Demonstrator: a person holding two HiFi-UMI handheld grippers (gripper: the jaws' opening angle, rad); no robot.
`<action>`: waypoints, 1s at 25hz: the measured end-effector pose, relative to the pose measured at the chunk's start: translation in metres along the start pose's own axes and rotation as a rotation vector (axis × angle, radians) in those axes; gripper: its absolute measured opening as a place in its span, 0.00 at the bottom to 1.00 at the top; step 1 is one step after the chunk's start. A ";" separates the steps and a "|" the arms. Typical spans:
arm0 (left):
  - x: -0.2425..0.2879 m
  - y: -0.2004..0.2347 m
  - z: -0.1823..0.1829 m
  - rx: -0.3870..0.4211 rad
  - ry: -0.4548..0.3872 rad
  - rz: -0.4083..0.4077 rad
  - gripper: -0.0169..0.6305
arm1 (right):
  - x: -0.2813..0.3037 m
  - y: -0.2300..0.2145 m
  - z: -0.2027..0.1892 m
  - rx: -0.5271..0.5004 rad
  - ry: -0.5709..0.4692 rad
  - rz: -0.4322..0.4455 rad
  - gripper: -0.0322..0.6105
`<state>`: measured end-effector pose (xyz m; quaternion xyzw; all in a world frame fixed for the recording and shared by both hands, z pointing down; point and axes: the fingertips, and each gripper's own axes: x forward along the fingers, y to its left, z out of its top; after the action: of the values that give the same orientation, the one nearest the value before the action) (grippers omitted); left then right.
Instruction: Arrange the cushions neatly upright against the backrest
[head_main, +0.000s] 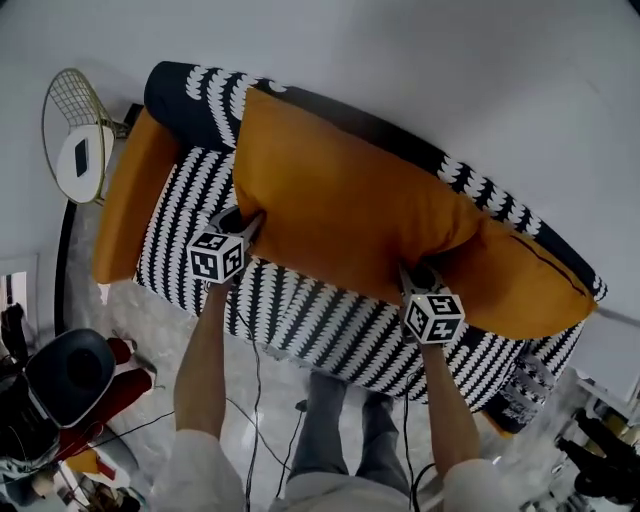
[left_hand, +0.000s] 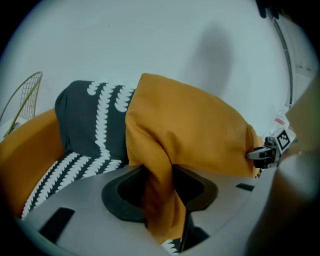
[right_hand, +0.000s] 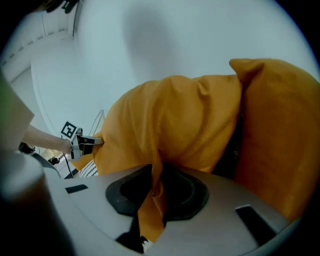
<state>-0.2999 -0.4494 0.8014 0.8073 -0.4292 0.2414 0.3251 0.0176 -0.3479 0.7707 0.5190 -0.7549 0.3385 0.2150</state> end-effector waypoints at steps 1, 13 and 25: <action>0.009 0.009 -0.007 -0.007 0.013 0.013 0.28 | 0.010 -0.002 -0.007 -0.003 0.017 -0.013 0.19; 0.034 0.050 -0.032 -0.092 0.064 0.107 0.46 | 0.041 -0.003 -0.030 -0.060 0.045 -0.101 0.45; -0.039 -0.024 -0.001 -0.009 -0.078 0.098 0.47 | -0.030 0.024 -0.025 -0.083 -0.003 -0.058 0.50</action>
<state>-0.2994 -0.4174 0.7682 0.7927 -0.4815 0.2236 0.2996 0.0058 -0.3056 0.7605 0.5316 -0.7534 0.2996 0.2450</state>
